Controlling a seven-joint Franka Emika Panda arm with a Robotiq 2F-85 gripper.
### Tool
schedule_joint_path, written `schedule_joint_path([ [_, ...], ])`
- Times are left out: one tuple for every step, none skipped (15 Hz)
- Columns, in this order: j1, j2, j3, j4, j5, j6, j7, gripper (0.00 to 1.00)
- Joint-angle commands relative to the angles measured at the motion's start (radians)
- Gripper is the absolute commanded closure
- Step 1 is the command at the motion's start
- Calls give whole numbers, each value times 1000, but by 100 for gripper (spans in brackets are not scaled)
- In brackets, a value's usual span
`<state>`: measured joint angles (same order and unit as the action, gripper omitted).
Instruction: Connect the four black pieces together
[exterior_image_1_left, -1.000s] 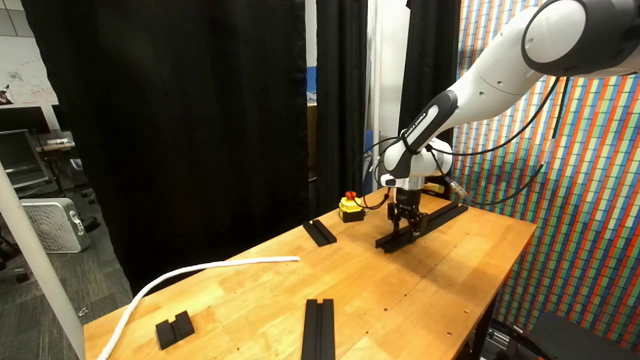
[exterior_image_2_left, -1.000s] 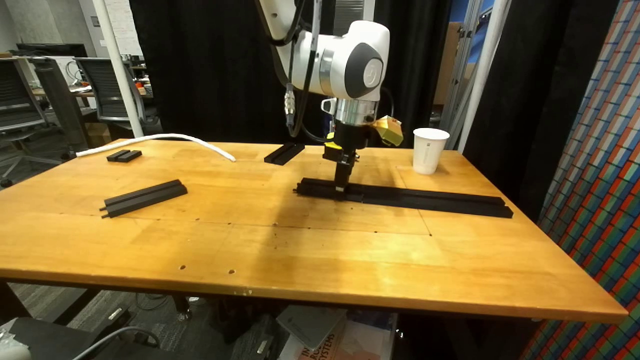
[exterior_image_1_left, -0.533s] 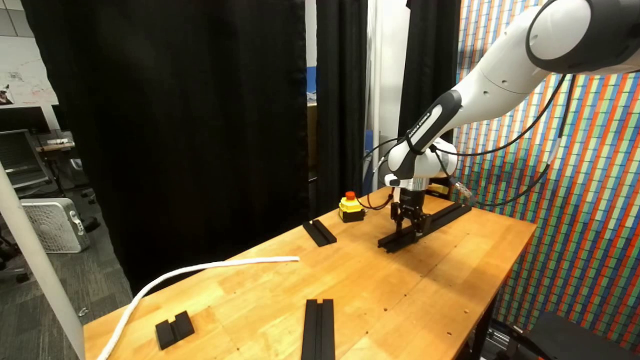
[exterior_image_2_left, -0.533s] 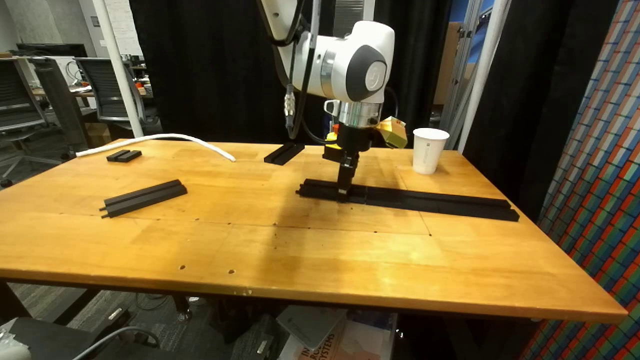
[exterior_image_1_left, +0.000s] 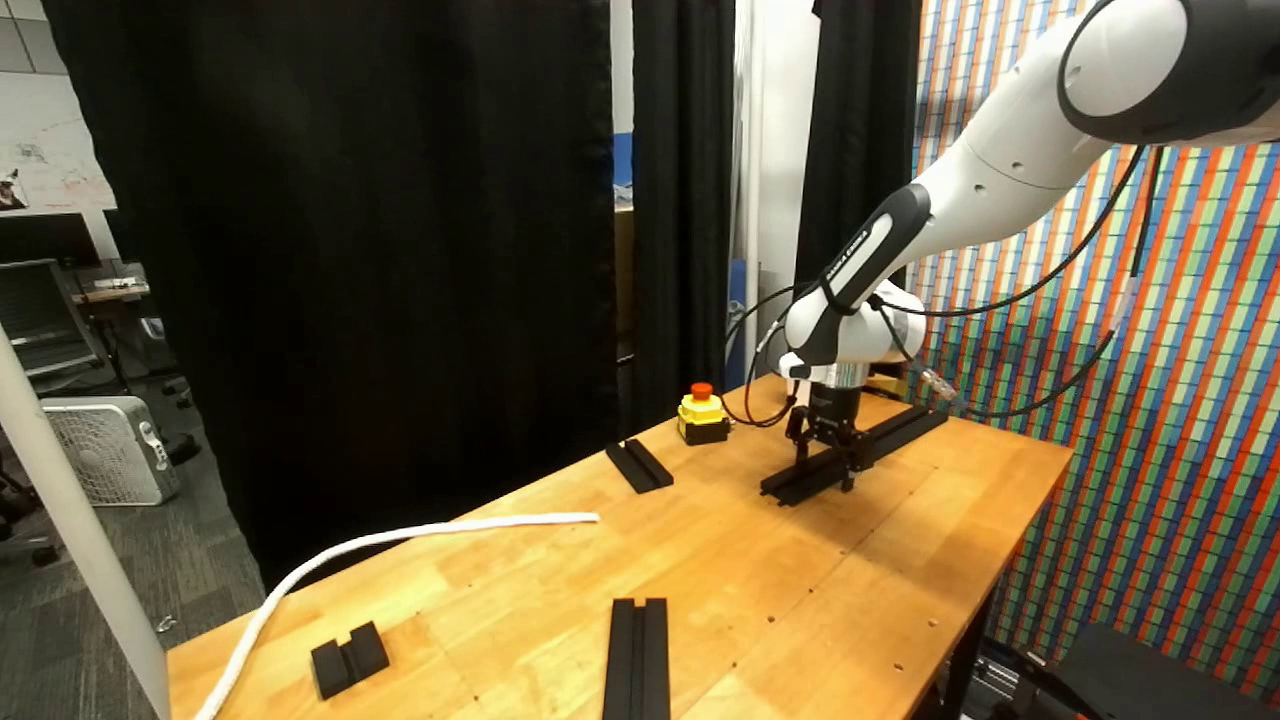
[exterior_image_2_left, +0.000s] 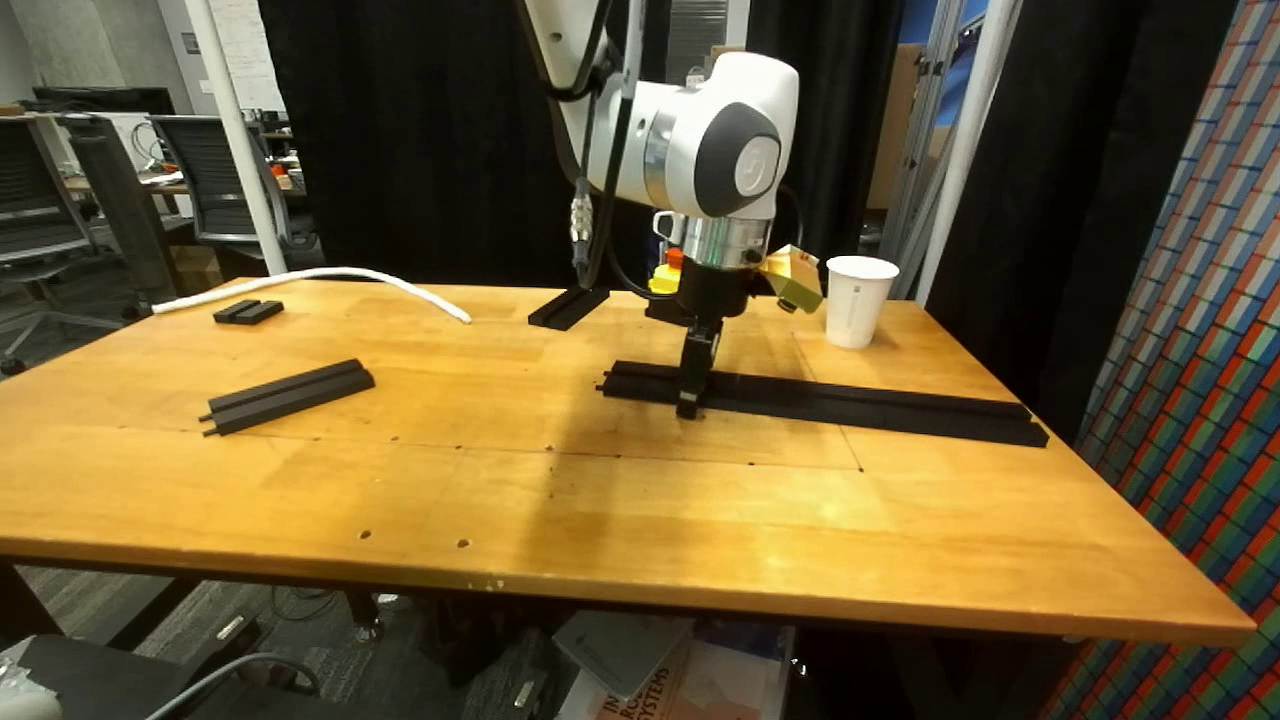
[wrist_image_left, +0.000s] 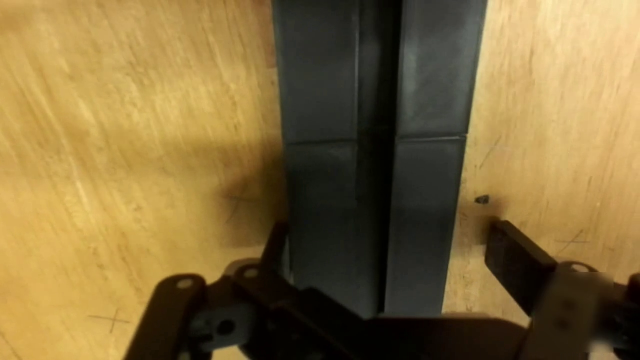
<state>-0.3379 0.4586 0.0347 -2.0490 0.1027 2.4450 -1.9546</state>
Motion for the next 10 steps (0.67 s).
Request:
schedule_joint_path([
  [-7,-20,-6,-32,29,22,-29,0],
  [-5,-27,-7,-33,28,13,-24,0],
  [-4,-37,-5,-39,30,13,-22,0],
  [2,-54,-6,-49,27,7,-15,0],
  [9,-70,-8,-61,23,4,-2,0],
  [12,-88,-7,-76,24,3,2,0],
  [18,-109,-6,-97,24,10,7,0],
  [25,-128,-4,-117,24,16,11,0],
  [34,-149,-4,-137,24,19,15,0],
  [49,-168,-3,-161,20,30,26,0],
])
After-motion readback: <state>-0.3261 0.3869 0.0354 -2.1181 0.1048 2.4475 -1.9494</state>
